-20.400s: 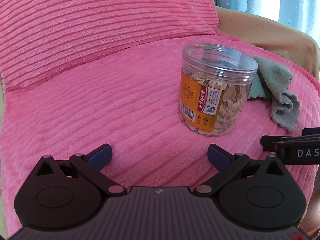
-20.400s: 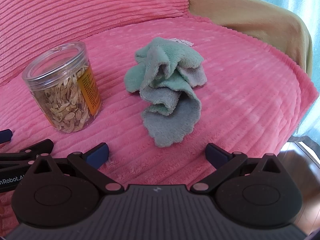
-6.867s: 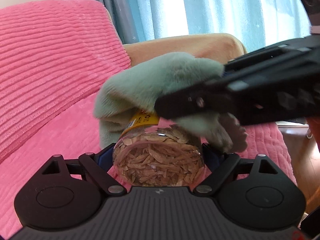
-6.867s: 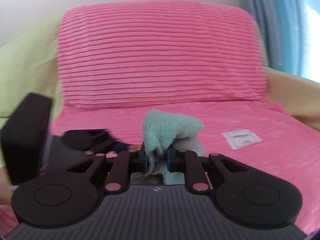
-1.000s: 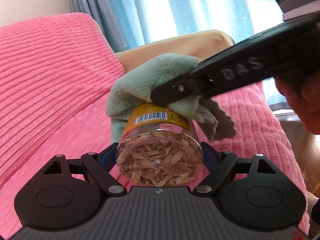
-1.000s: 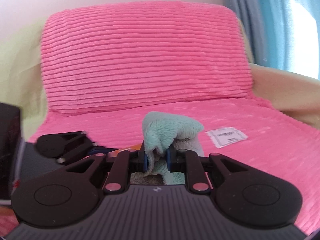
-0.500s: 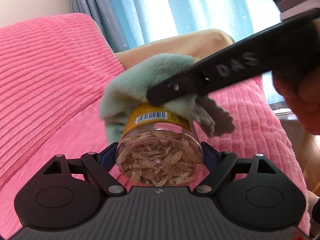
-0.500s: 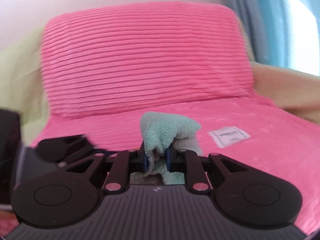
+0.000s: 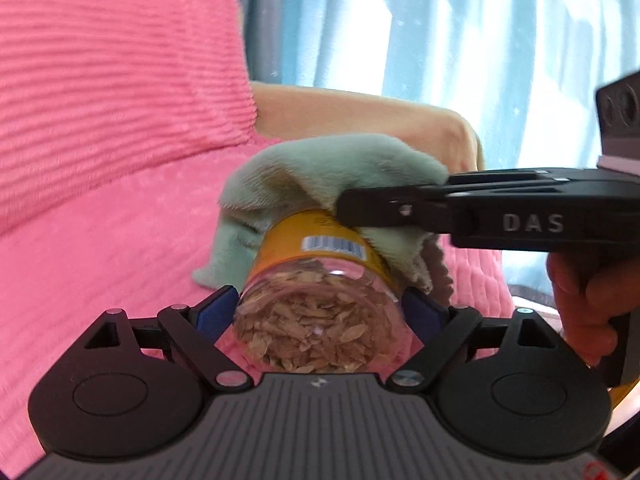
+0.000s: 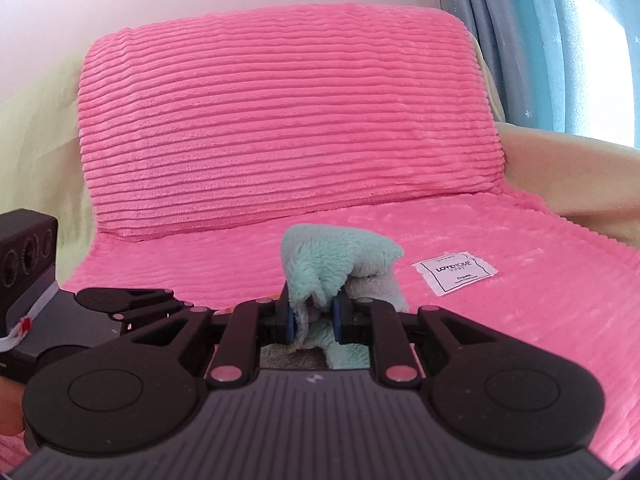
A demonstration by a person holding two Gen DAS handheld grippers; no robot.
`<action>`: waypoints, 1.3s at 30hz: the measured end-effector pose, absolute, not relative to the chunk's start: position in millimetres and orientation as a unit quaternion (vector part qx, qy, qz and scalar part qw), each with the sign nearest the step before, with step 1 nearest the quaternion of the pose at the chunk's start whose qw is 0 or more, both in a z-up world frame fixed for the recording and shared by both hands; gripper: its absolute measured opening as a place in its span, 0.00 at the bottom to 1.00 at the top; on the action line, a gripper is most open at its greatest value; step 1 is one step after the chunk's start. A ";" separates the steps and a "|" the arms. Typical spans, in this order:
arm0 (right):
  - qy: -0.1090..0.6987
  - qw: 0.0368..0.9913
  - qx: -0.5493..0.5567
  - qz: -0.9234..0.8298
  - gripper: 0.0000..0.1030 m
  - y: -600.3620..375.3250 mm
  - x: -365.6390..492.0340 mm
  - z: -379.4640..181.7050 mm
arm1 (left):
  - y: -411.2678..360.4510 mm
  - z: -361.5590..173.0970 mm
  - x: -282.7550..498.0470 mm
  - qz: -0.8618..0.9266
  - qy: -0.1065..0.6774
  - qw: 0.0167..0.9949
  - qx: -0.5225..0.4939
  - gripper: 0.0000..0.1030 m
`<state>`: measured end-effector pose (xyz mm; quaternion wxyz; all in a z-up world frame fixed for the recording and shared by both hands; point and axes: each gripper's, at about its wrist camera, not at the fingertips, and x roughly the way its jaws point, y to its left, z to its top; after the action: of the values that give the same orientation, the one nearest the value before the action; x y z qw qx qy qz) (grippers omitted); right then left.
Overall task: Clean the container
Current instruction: 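Hold the jar with the left gripper while the right gripper wipes the cloth along its side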
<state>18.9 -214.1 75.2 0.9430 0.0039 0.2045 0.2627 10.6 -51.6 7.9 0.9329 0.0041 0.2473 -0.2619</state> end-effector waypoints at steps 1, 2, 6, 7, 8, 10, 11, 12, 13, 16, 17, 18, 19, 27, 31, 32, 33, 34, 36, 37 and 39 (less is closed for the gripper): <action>0.205 0.943 0.004 0.263 0.14 -214.0 18.7 75.2 | -51.4 6.3 12.1 -0.263 0.253 0.931 0.002 0.87; 0.205 0.943 0.004 0.262 0.14 -213.9 18.5 75.2 | -51.5 4.7 13.5 -0.263 0.259 0.929 0.000 0.87; 0.205 0.943 0.003 0.262 0.14 -213.4 17.8 75.3 | -50.3 1.2 17.2 -0.264 0.272 0.925 -0.008 0.86; 0.205 0.943 0.003 0.262 0.14 -213.3 17.6 75.3 | -50.3 1.0 18.2 -0.262 0.271 0.926 -0.009 0.85; 0.205 0.943 0.003 0.263 0.14 -217.9 22.8 75.9 | -50.2 0.4 19.2 -0.261 0.271 0.926 -0.009 0.85; 0.205 0.943 0.003 0.263 0.14 -220.2 25.3 76.1 | -51.7 -0.1 18.0 -0.260 0.271 0.927 -0.012 0.85; 0.205 0.943 0.002 0.263 0.14 -220.1 25.3 76.0 | -56.1 0.7 17.4 -0.256 0.271 0.928 -0.016 0.85; 0.205 0.943 0.002 0.263 0.14 -220.2 25.2 75.9 | -57.0 1.1 17.2 -0.255 0.270 0.928 -0.021 0.85; 0.205 0.943 0.002 0.263 0.14 -220.3 25.1 75.8 | -55.6 1.1 17.6 -0.256 0.269 0.928 -0.027 0.85; 0.205 0.943 0.002 0.263 0.14 -220.2 24.8 75.6 | -52.5 0.9 18.3 -0.257 0.269 0.928 -0.037 0.85; 0.205 0.943 0.001 0.263 0.14 -220.0 24.6 75.5 | -52.2 0.8 18.2 -0.257 0.268 0.928 -0.036 0.84; 0.205 0.943 0.001 0.262 0.14 -219.9 24.6 75.4 | -52.3 0.9 18.5 -0.257 0.267 0.928 -0.034 0.84; 0.205 0.943 0.000 0.263 0.14 -219.8 24.1 75.4 | -52.5 1.0 18.5 -0.256 0.266 0.929 -0.031 0.83; 0.205 0.938 -0.004 0.279 0.14 -218.3 19.3 76.1 | -85.9 1.5 -0.8 -0.216 0.219 0.940 0.147 0.83; 0.206 0.936 -0.006 0.287 0.14 -217.6 16.9 76.4 | -99.2 -2.3 -7.6 -0.201 0.201 0.934 0.218 0.83; 0.206 0.935 -0.007 0.288 0.14 -217.4 16.3 76.5 | -98.4 -2.0 -6.9 -0.202 0.201 0.934 0.215 0.83; 0.206 0.935 -0.007 0.290 0.14 -217.2 15.7 76.6 | -97.9 -1.8 -6.1 -0.203 0.202 0.935 0.212 0.83; 0.206 0.934 -0.008 0.292 0.14 -217.0 15.1 76.6 | -97.7 -1.6 -5.7 -0.203 0.202 0.935 0.211 0.83; 0.206 0.933 -0.009 0.296 0.15 -216.7 13.9 76.8 | -97.1 -1.0 -4.1 -0.204 0.203 0.935 0.207 0.83; 0.206 0.932 -0.009 0.298 0.15 -216.5 13.3 76.9 | -96.3 -0.9 -3.3 -0.204 0.203 0.935 0.205 0.83; 0.205 0.928 -0.011 0.310 0.15 -214.8 10.1 77.3 | -93.6 -0.6 -1.3 -0.206 0.204 0.936 0.200 0.83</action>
<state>10.1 -214.8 77.3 0.9282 -0.0107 0.2050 0.3103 -1.3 -93.6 -0.6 0.9360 0.1995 0.2041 -0.2062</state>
